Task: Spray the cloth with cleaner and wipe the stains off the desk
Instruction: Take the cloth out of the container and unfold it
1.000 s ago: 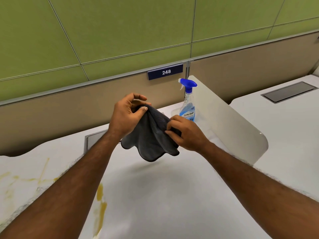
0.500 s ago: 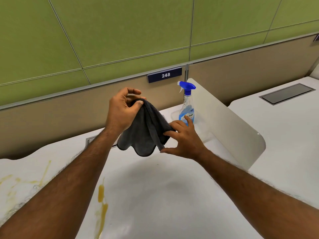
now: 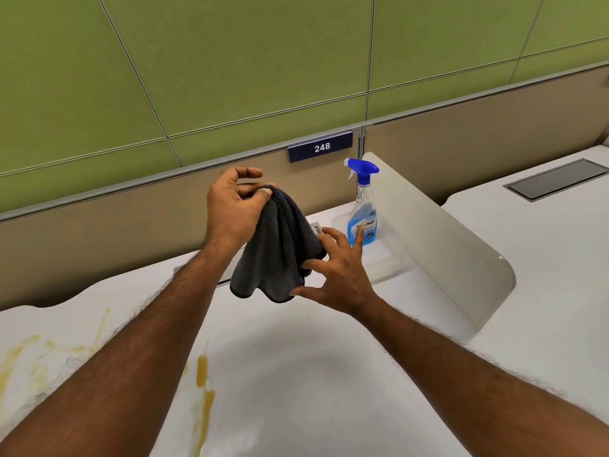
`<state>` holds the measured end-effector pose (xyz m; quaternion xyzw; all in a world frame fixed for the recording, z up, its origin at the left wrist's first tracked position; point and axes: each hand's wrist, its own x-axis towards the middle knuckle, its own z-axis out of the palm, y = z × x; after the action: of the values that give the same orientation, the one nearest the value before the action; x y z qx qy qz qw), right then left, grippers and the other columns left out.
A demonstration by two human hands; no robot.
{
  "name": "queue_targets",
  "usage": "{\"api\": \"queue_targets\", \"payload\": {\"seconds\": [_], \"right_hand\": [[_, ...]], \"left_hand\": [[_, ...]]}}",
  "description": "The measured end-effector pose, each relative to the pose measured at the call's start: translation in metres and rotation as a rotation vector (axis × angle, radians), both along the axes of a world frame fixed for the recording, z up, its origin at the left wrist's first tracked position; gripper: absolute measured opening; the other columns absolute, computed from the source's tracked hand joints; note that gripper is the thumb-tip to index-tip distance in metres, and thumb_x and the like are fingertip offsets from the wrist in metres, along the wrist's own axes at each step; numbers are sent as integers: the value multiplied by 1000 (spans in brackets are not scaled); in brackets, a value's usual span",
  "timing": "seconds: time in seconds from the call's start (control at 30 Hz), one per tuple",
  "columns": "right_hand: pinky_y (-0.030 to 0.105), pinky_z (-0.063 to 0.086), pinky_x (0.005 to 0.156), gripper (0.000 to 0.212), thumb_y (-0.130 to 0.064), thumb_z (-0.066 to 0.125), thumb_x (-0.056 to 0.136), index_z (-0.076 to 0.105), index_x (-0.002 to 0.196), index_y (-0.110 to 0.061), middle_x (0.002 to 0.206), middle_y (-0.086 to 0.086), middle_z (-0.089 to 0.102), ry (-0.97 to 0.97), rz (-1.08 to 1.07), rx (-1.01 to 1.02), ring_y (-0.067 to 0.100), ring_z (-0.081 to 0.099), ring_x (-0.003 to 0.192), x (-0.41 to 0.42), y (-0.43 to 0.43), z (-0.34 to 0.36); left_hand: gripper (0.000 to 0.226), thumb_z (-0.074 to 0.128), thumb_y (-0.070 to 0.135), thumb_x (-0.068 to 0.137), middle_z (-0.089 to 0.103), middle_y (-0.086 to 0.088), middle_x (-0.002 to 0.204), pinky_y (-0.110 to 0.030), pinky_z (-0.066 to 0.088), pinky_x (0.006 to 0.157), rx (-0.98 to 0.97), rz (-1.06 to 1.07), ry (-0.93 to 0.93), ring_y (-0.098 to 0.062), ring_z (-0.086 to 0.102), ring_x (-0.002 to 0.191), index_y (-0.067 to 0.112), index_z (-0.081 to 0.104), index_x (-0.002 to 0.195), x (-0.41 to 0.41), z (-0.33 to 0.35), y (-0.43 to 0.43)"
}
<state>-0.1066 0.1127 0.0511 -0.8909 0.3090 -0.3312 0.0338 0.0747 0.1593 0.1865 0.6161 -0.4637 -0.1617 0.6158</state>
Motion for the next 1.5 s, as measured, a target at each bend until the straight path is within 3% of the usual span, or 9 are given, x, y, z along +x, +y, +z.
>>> {"api": "queue_targets", "payload": {"seconds": [0.27, 0.43, 0.63, 0.87, 1.0, 1.07, 1.17, 1.37, 1.5], "right_hand": [[75, 21, 105, 15, -33, 79, 72, 69, 72, -22, 107, 5, 64, -97, -130, 171, 30, 53, 119, 8, 6, 14], [63, 9, 115, 12, -29, 70, 77, 69, 76, -17, 89, -2, 67, -116, -36, 39, 22, 57, 109, -27, -14, 42], [65, 30, 108, 13, -26, 68, 78, 71, 79, -14, 84, 3, 71, -31, 113, -64, 22, 65, 89, -37, -23, 67], [58, 34, 107, 10, -23, 65, 83, 68, 88, -14, 87, 4, 70, 30, 167, -174, 21, 65, 85, -46, -28, 72], [46, 49, 96, 12, -18, 63, 86, 63, 92, -8, 86, 8, 67, -85, 236, -35, 15, 58, 80, -51, -27, 74], [30, 55, 80, 11, -17, 63, 88, 60, 94, -9, 87, 5, 65, -231, 243, 86, 12, 57, 79, -52, -24, 78], [13, 50, 73, 9, -12, 64, 89, 59, 96, -16, 87, -7, 61, -383, 270, 181, 8, 59, 83, -49, -22, 91], [15, 52, 72, 14, -6, 65, 89, 61, 94, -19, 88, -14, 62, -394, 318, 351, 6, 61, 84, -42, -17, 102], [21, 55, 81, 33, -7, 62, 92, 57, 122, -20, 93, -4, 60, -401, 268, 528, 12, 63, 91, -42, -19, 94]], "left_hand": [[27, 71, 6, 83, 76, 0, 87, -25, 58, 76, -15, 12, -7, -14, 74, 84, 28, 62, 96, 6, 0, 9], [22, 69, 6, 87, 73, -1, 90, -22, 57, 79, 13, 18, -4, -11, 72, 85, 24, 62, 98, 33, -12, 26], [24, 64, 6, 91, 72, 1, 96, -21, 56, 83, 72, -80, -103, -8, 69, 90, 29, 64, 100, 37, -26, 37], [21, 62, 2, 92, 70, 4, 96, -15, 52, 81, 52, -117, -161, -3, 67, 88, 18, 64, 105, 35, -20, 38], [25, 60, 4, 93, 69, 10, 101, -14, 52, 87, 62, -117, -205, 0, 66, 95, 26, 64, 104, 40, -22, 44], [27, 58, 4, 94, 69, 9, 103, -16, 52, 89, 57, -129, -156, 0, 66, 96, 29, 63, 103, 43, -28, 47], [28, 55, 0, 95, 69, 4, 100, -22, 54, 87, 28, -124, 34, -9, 65, 94, 25, 65, 104, 43, -40, 49], [25, 50, -4, 96, 77, 2, 93, -26, 58, 80, -167, -86, 458, -15, 71, 92, 17, 60, 107, 33, -47, 50], [25, 52, -4, 95, 78, -1, 92, -28, 58, 85, -188, -95, 441, -18, 72, 96, 16, 59, 107, 27, -41, 51]]}}
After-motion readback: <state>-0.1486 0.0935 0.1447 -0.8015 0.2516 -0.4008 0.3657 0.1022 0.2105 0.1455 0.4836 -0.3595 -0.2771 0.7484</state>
